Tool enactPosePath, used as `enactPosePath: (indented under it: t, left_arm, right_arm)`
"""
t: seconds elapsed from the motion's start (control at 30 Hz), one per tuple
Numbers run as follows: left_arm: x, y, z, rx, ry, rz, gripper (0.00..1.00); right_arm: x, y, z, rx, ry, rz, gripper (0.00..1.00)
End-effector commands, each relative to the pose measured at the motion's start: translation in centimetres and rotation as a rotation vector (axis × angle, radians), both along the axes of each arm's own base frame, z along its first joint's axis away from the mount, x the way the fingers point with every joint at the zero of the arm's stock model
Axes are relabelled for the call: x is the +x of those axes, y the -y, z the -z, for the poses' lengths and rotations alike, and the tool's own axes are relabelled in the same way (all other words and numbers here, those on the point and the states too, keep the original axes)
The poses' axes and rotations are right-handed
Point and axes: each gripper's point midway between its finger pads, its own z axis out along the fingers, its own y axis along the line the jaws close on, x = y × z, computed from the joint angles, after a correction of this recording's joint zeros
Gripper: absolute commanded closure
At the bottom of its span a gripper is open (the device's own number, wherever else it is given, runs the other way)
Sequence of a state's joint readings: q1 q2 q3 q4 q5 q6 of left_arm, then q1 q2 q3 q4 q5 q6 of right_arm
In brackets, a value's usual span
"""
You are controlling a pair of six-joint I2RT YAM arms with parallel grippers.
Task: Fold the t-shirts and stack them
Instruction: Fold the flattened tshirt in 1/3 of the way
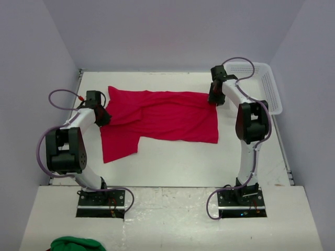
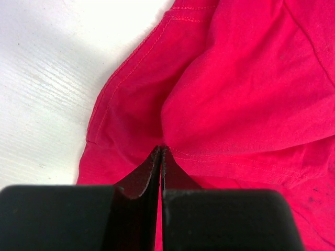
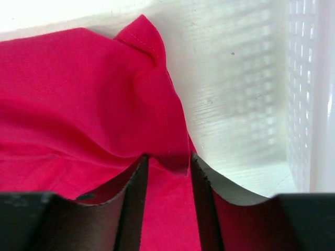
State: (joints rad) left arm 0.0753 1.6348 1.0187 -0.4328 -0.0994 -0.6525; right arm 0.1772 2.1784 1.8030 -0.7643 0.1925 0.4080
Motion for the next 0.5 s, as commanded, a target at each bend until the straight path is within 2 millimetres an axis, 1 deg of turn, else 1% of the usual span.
enactPosePath:
  t: [0.0,0.07,0.13,0.17,0.27,0.47]
  left_arm:
    - [1.1,-0.5,-1.0,0.010,0.042,0.000,1.00]
    - [1.1,-0.6,-1.1,0.012,0.045,-0.003,0.99]
    - [1.2,-0.6,-1.2,0.010,0.047,-0.003,0.99]
    - [1.3,-0.5,-1.3,0.009,0.047,-0.001,0.99]
    - [1.4,-0.5,-1.6,0.010,0.055,-0.002,0.99]
    - [1.5,-0.5,-1.9,0.009,0.058,-0.002,0.99]
  right_arm:
    - [0.6,0.3,-1.1,-0.006,0.006,0.002,0.62]
    - [0.4,0.2,-1.3,0.003,0.008,0.008,0.67]
    - [0.1,0.1,-1.3,0.009,0.008,0.012,0.68]
    - [0.1,0.1,-1.6,0.014,0.015,0.014,0.67]
    - [-0.1,0.2,-1.8,0.013,0.016,0.019,0.65]
    - [-1.0,-0.2,-1.6,0.040,-0.006,0.023,0.64]
